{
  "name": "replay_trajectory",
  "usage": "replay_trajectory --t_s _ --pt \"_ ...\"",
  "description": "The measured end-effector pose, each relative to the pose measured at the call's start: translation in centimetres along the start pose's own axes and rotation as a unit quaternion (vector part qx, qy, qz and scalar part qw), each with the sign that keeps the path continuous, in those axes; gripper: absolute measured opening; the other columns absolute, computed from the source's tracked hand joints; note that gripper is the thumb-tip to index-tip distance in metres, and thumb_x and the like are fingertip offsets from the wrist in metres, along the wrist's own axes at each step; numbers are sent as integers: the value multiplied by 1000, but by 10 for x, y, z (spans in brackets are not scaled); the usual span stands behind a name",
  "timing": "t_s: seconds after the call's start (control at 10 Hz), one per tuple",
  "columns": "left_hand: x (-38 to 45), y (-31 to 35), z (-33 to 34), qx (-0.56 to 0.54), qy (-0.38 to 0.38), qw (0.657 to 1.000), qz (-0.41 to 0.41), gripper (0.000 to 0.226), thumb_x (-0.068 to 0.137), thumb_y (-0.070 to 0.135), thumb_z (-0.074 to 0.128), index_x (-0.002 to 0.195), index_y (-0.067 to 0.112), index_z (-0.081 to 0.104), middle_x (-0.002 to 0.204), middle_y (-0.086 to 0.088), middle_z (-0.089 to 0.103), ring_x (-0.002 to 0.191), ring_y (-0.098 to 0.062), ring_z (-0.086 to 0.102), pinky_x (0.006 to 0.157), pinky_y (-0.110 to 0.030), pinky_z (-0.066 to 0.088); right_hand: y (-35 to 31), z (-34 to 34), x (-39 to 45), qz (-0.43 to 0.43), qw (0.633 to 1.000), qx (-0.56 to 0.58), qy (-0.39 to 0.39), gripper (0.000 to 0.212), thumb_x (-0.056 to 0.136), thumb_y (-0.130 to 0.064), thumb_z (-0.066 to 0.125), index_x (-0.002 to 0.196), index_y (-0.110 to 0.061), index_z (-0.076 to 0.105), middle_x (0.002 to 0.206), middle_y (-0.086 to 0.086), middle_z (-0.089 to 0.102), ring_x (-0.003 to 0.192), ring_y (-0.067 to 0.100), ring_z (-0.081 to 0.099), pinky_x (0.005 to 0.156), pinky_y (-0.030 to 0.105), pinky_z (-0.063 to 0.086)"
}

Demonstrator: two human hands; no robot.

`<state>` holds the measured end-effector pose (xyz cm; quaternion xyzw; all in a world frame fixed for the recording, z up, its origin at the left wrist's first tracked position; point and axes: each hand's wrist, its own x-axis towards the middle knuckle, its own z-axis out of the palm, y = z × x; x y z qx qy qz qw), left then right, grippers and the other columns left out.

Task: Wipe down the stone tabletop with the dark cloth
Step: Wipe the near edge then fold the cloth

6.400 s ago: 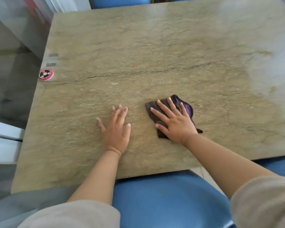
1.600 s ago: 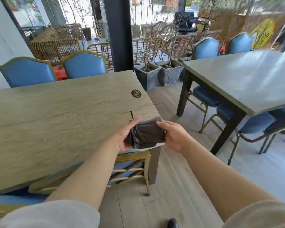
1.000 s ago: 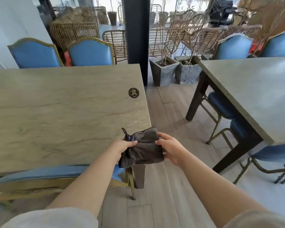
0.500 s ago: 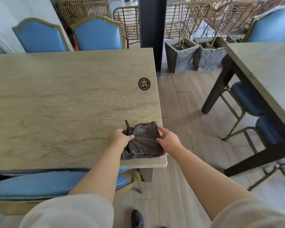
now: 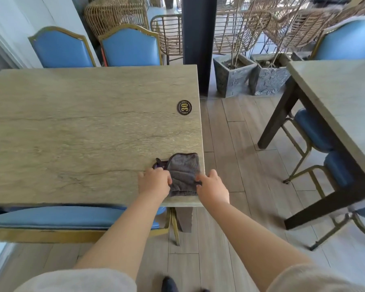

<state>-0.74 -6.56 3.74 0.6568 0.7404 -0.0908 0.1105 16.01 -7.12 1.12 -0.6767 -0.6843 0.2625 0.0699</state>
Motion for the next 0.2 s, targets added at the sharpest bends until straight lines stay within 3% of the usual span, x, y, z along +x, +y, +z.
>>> replay_trajectory --t_s 0.1,0.2 --pt "-24 2 2 69 -85 993 37 32 96 39 52 126 32 60 131 6 55 127 -24 46 113 -54 18 4 1 -16 -2 999 -13 -53 47 96 -17 42 140 -31 41 121 6 36 112 25 39 71 34 42" --pt "-41 1 1 60 -124 989 51 47 97 45 47 141 29 46 145 3 47 136 -24 41 116 -58 2 7 -3 -37 -1 999 -4 -45 51 96 -19 40 145 -34 34 125 6 35 114 25 39 80 36 46"
